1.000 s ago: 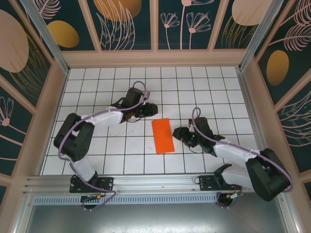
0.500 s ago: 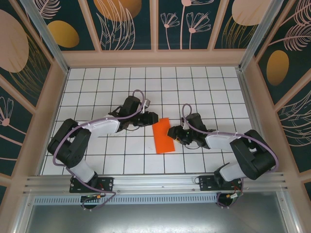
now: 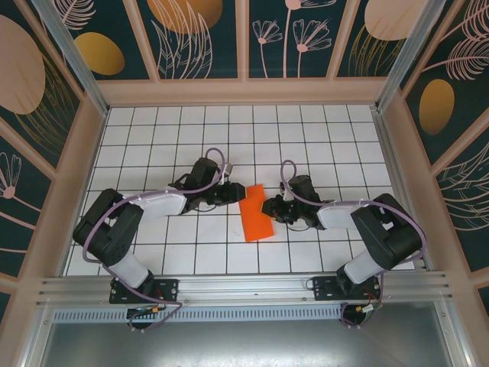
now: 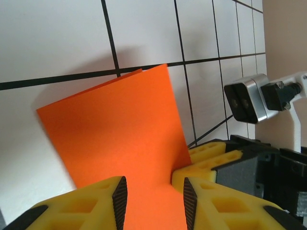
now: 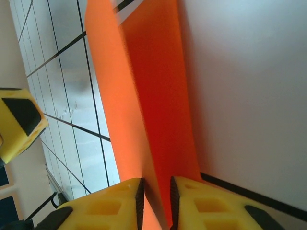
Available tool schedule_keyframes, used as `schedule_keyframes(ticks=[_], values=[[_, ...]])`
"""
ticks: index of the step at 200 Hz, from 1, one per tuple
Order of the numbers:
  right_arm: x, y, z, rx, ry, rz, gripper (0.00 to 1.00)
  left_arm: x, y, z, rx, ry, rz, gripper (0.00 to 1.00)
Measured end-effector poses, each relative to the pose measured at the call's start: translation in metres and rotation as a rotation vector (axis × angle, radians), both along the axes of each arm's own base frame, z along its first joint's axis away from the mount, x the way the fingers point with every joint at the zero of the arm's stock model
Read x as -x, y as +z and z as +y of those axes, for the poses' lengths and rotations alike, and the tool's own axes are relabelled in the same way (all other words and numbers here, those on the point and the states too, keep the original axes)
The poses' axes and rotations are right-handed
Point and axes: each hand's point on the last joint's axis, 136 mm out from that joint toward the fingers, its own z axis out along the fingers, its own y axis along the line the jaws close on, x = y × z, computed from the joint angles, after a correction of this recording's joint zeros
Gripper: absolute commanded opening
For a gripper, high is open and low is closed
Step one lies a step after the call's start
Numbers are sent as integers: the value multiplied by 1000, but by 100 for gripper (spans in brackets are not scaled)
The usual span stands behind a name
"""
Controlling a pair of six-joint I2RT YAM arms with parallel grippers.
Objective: Fold a paper plane with a square sheet of paper (pick it up from the middle)
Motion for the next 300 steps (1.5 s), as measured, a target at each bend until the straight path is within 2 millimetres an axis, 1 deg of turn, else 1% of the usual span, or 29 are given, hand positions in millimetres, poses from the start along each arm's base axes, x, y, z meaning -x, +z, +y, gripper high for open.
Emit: schedule_keyframes(ticks=[9,19,47,80,100,108,122,146,166,183,197,220,230,248,273,300], values=[[-2,1,1,-6,-3,-4,18,0,2,2,-3,7,-10,39],[-3,1,2,-13,-11,-2,15,0,4,4,-4,11,-21,39],[-12,9,4,-44,-55,-12,12,-1,10,8,-11,24,-55,40],[-22,15,9,-68,-131,-20,12,1,19,18,-76,31,-156,43],[-24,17,11,-87,-177,-16,12,9,32,18,-120,3,-263,46],[-24,16,10,-89,-192,-9,12,16,37,16,-135,-18,-307,47],[-24,14,8,-90,-214,6,14,31,39,9,-164,-63,-367,50],[-24,13,7,-90,-230,16,16,62,30,-7,-233,-162,-444,52],[-24,12,6,-86,-234,22,16,87,25,-21,-286,-244,-513,56],[-23,10,6,-77,-233,31,16,103,22,-32,-330,-309,-578,57],[-22,9,5,-71,-232,35,16,112,17,-41,-379,-356,-629,59],[-23,10,6,-70,-228,32,16,123,7,-51,-472,-422,-711,61],[-24,12,7,-73,-224,29,16,126,2,-52,-515,-444,-741,64],[-24,13,8,-78,-218,30,16,129,-8,-53,-586,-472,-783,66],[-24,14,9,-79,-217,29,16,126,-15,-54,-661,-480,-827,67],[-24,14,10,-77,-213,31,16,116,-17,-54,-716,-450,-856,66]])
